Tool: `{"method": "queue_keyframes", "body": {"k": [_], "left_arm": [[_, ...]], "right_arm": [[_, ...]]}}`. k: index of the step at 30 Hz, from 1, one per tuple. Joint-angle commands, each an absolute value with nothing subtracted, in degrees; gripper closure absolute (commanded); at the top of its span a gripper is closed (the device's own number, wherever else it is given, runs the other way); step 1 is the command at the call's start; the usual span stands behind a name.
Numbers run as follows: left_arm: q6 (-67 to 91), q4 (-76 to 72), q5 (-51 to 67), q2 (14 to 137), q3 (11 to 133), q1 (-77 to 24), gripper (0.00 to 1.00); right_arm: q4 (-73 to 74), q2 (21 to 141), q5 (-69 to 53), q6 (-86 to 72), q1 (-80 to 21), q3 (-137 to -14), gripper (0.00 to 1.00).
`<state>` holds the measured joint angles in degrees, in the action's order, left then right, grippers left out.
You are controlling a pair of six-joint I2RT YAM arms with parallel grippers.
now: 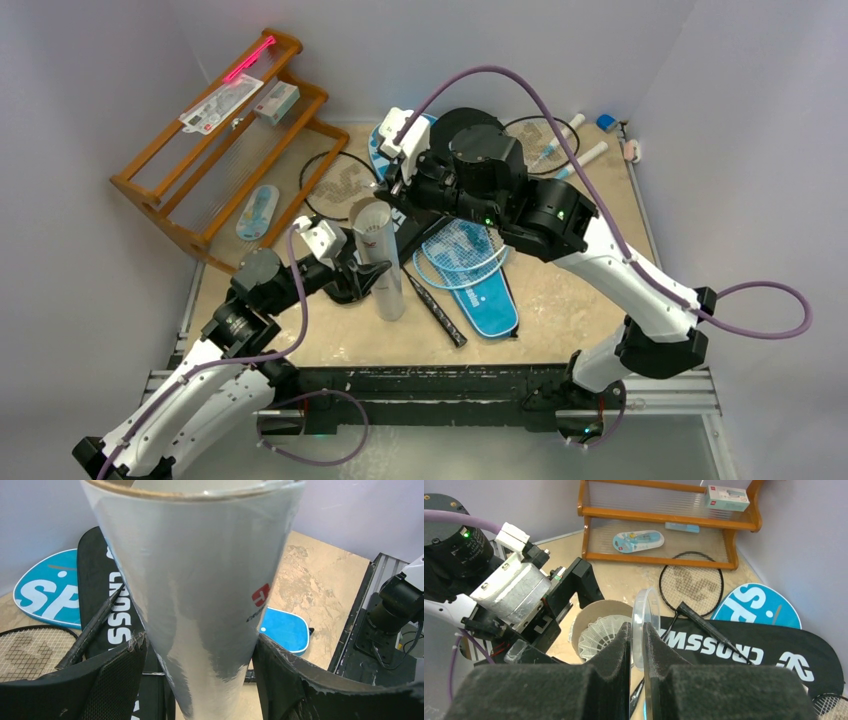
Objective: Pack up the badminton gear
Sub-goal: Close the lid on the shuttle tube.
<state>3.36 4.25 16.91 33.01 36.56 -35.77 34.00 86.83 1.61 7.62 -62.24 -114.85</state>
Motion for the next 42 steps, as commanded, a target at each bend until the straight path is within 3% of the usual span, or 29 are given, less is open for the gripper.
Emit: {"method": "queue_keyframes", "body": {"k": [1,42], "left_arm": [[2.6,3.2,18.1,33.2,38.4,-36.0,0.27],[3.1,2.9,19.5,34.7,39.3,-36.0,0.28]], "right_arm": [[32.8,85.2,1.7,8.0,-62.5,-113.9,0.99],[34.7,84.9,0.2,7.7,-62.6,-115.6,0.98]]}}
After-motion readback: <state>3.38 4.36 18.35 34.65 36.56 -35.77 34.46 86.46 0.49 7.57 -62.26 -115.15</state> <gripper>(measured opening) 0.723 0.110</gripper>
